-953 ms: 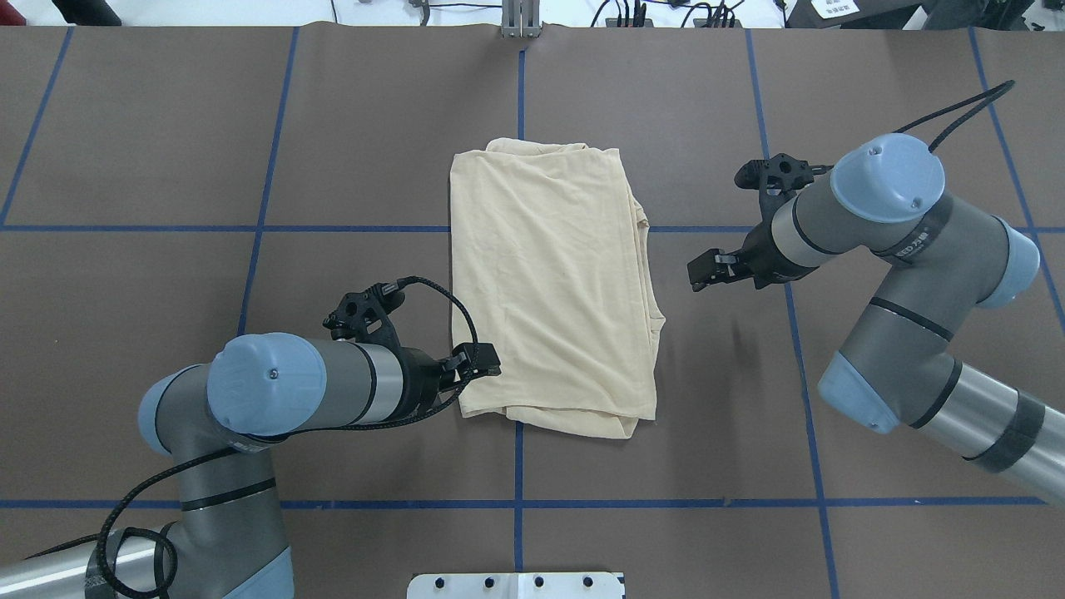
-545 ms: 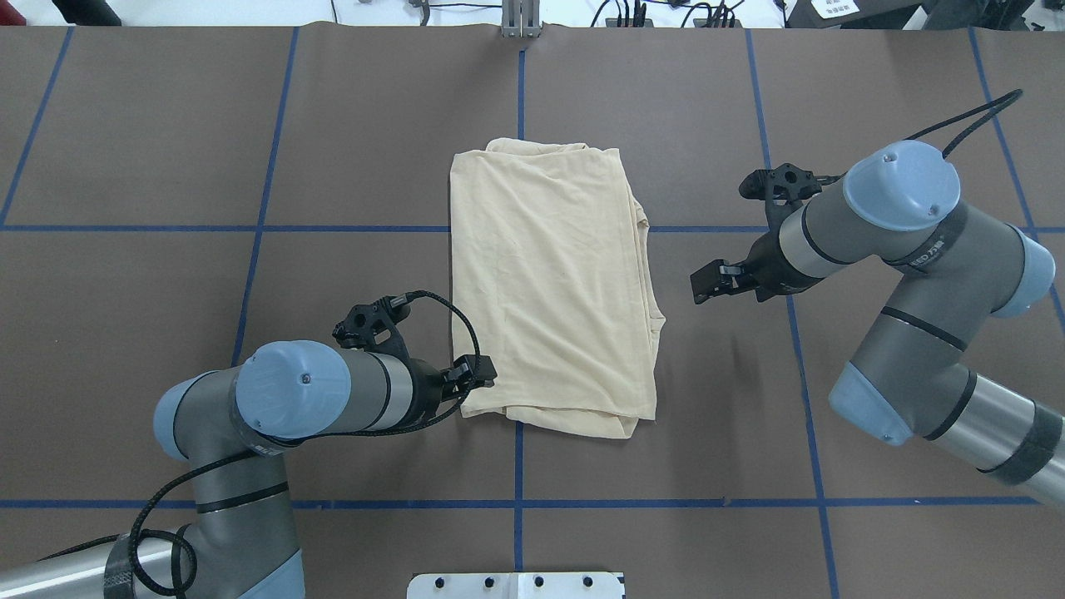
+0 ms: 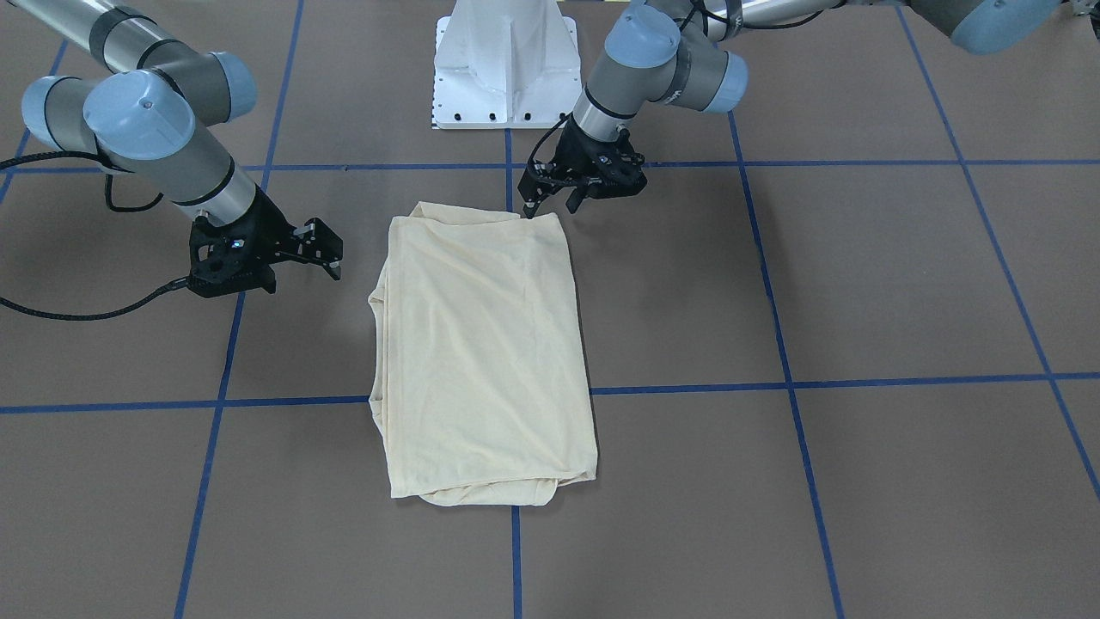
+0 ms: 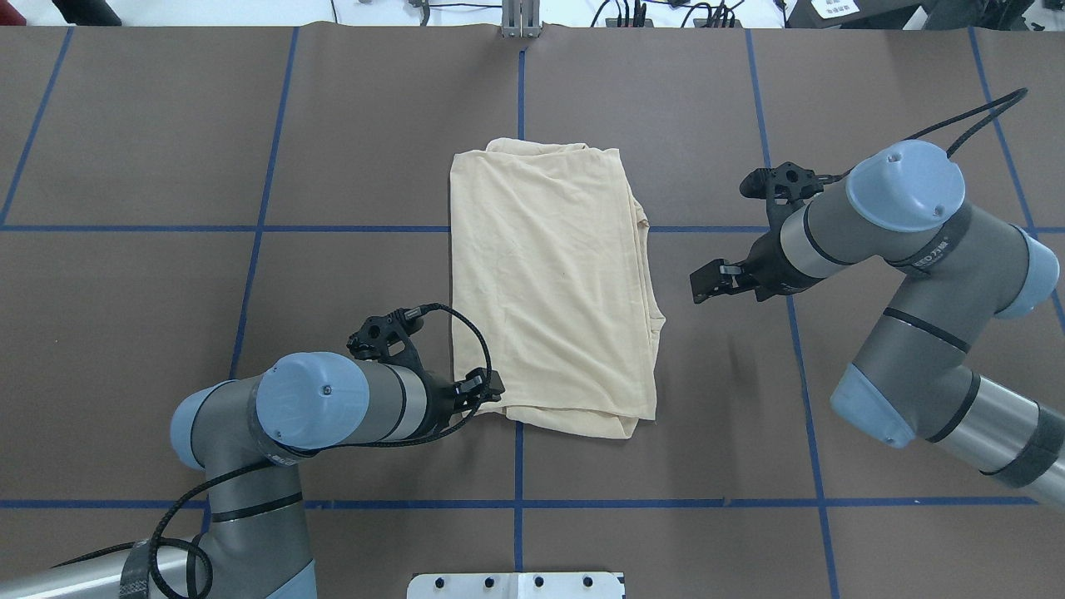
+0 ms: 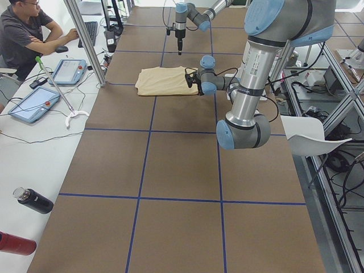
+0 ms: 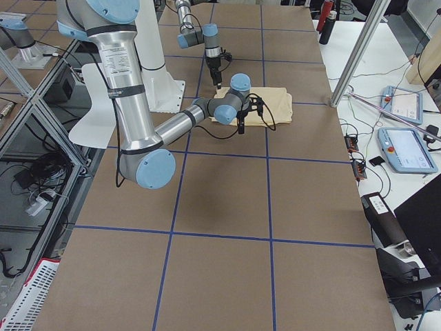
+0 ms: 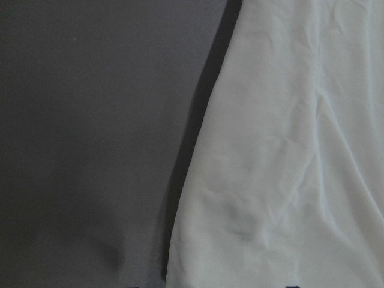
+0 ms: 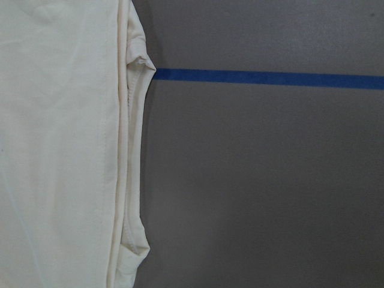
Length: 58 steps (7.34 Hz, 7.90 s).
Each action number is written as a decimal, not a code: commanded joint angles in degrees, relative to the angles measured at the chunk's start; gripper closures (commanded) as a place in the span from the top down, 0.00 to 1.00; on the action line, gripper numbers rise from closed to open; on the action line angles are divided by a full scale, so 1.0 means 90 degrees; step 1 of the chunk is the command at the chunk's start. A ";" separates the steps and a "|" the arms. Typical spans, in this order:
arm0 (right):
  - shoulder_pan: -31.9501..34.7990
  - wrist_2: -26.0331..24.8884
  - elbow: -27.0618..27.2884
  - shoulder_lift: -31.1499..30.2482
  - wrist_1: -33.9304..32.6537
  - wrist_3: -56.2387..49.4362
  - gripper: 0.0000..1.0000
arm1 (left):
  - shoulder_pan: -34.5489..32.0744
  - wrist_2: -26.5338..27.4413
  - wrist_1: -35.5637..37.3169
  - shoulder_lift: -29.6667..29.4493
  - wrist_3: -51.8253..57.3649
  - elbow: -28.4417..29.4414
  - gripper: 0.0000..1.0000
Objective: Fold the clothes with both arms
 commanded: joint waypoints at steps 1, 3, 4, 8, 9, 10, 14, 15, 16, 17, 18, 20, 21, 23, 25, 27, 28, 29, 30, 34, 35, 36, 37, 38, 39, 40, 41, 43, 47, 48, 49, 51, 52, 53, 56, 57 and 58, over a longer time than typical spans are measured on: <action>0.0000 0.0001 0.0005 0.0001 0.0000 0.0008 1.00 | 0.0020 0.0005 0.0069 -0.0079 0.0004 0.0097 0.76; 0.0010 0.0011 0.0044 0.0001 0.0000 0.0018 1.00 | 0.0020 0.0005 0.0069 -0.0088 0.0004 0.0117 0.75; 0.0010 0.0011 0.0034 0.0010 0.0000 0.0028 1.00 | 0.0020 0.0005 0.0069 -0.0088 0.0023 0.0126 0.75; 0.0010 0.0030 0.0034 0.0010 0.0000 0.0028 1.00 | 0.0020 0.0015 0.0059 -0.0156 0.0043 0.0233 0.69; 0.0010 0.0030 0.0034 0.0010 0.0000 0.0028 1.00 | 0.0020 0.0015 0.0059 -0.0186 0.0052 0.0282 0.69; 0.0010 0.0030 0.0034 0.0010 0.0000 0.0028 1.00 | 0.0020 0.0015 0.0059 -0.0186 0.0053 0.0283 0.69; 0.0010 0.0030 0.0024 0.0010 0.0000 0.0018 1.00 | 0.0020 0.0005 0.0069 -0.0235 0.0053 0.0283 0.40; 0.0019 0.0030 0.0024 0.0010 0.0000 0.0018 1.00 | 0.0020 0.0005 0.0069 -0.0245 0.0043 0.0264 0.21; 0.0010 0.0040 0.0024 0.0010 -0.0010 0.0028 1.00 | 0.0020 0.0005 0.0069 -0.0245 0.0043 0.0254 0.13; 0.0019 0.0040 0.0024 0.0010 -0.0010 0.0028 1.00 | 0.0020 0.0005 0.0069 -0.0245 0.0052 0.0254 0.15; 0.0010 0.0030 0.0024 0.0020 0.0000 0.0028 1.00 | 0.0010 0.0005 0.0069 -0.0235 0.0053 0.0263 0.18; 0.0010 0.0030 0.0024 0.0020 -0.0010 0.0028 1.00 | 0.0001 0.0015 0.0079 -0.0235 0.0043 0.0263 0.44; 0.0019 0.0030 0.0024 0.0020 -0.0010 0.0028 1.00 | -0.0029 0.0034 0.0137 -0.0235 0.0043 0.0263 0.51; 0.0019 0.0030 0.0024 0.0020 -0.0010 0.0028 1.00 | -0.0078 0.0044 0.0137 -0.0235 0.0053 0.0263 0.55; 0.0019 0.0030 0.0024 0.0020 -0.0010 0.0028 1.00 | -0.0107 0.0044 0.0147 -0.0235 0.0053 0.0263 0.55; 0.0019 0.0021 0.0024 0.0010 -0.0010 0.0028 1.00 | -0.0107 0.0034 0.0147 -0.0235 0.0053 0.0273 0.54; 0.0019 0.0030 0.0024 0.0010 -0.0010 0.0028 1.00 | -0.0107 0.0034 0.0147 -0.0245 0.0053 0.0273 0.53; 0.0019 0.0030 0.0024 0.0010 -0.0010 0.0028 1.00 | -0.0107 0.0034 0.0147 -0.0245 0.0053 0.0273 0.53; 0.0019 0.0030 0.0024 0.0010 -0.0010 0.0028 1.00 | -0.0097 0.0034 0.0147 -0.0245 0.0053 0.0283 0.53; 0.0019 0.0021 0.0024 0.0010 -0.0010 0.0028 1.00 | -0.0097 0.0025 0.0147 -0.0517 0.0004 0.0556 0.53; 0.0019 0.0030 0.0024 0.0010 -0.0010 0.0018 1.00 | -0.0097 0.0025 0.0147 -0.0528 0.0004 0.0576 0.53; 0.0029 0.0030 0.0024 0.0010 -0.0010 0.0018 1.00 | -0.0097 0.0025 0.0147 -0.0518 0.0004 0.0576 0.49; 0.0029 0.0030 0.0024 0.0010 -0.0010 0.0018 1.00 | -0.0097 0.0025 0.0147 -0.0518 0.0004 0.0576 0.37; 0.0029 0.0040 0.0024 0.0010 -0.0010 0.0028 1.00 | -0.0107 0.0034 0.0147 -0.0518 0.0004 0.0576 0.18; 0.0029 0.0040 0.0024 0.0010 -0.0010 0.0028 1.00 | -0.0107 0.0025 0.0147 -0.0518 0.0004 0.0547 0.00; 0.0029 0.0040 0.0024 0.0010 -0.0010 0.0028 1.00 | -0.0117 0.0025 0.0147 -0.0518 0.0004 0.0508 0.00; 0.0029 0.0040 0.0024 0.0001 -0.0010 0.0028 1.00 | -0.0175 0.0005 0.0147 -0.0518 0.0004 0.0420 0.00; 0.0019 -0.0018 0.0063 -0.0009 -0.0010 0.0289 1.00 | -0.0244 -0.0005 0.0157 -0.0460 0.0004 0.0138 0.00; -0.1138 -0.0679 0.0278 0.0409 -0.0184 0.2940 1.00 | -0.0244 -0.0005 0.0157 -0.0430 0.0004 0.0029 0.00; -0.1423 -0.0828 0.0278 0.0739 -0.0785 0.3470 1.00 | -0.0244 -0.0005 0.0157 -0.0391 0.0004 0.0029 0.00; -0.1581 -0.0858 0.0278 0.1216 -0.1700 0.3707 1.00 | -0.0244 -0.0005 0.0157 -0.0381 0.0004 0.0029 0.00; -0.1776 -0.0956 0.0288 0.1397 -0.2129 0.4194 1.00 | -0.0234 -0.0005 0.0147 -0.0381 0.0004 0.0048 0.00; -0.1913 -0.1004 0.0288 0.1329 -0.2129 0.4613 1.00 | -0.0234 -0.0005 0.0147 -0.0381 0.0004 0.0048 0.00; -0.2088 -0.1237 0.0288 0.1319 -0.2129 0.4966 1.00 | -0.0234 -0.0005 0.0147 -0.0381 0.0004 0.0048 0.00; -0.2266 -0.1357 0.0200 0.1183 -0.2070 0.4979 1.00 | -0.0234 -0.0005 0.0147 -0.0391 0.0004 0.0039 0.00; -0.2275 -0.1356 0.0210 0.1182 -0.2070 0.4979 1.00 | -0.0234 -0.0005 0.0147 -0.0391 0.0004 0.0039 0.00; -0.2285 -0.1356 0.0084 0.1182 -0.2070 0.4950 1.00 | -0.0224 -0.0005 0.0147 -0.0391 0.0004 0.0039 0.00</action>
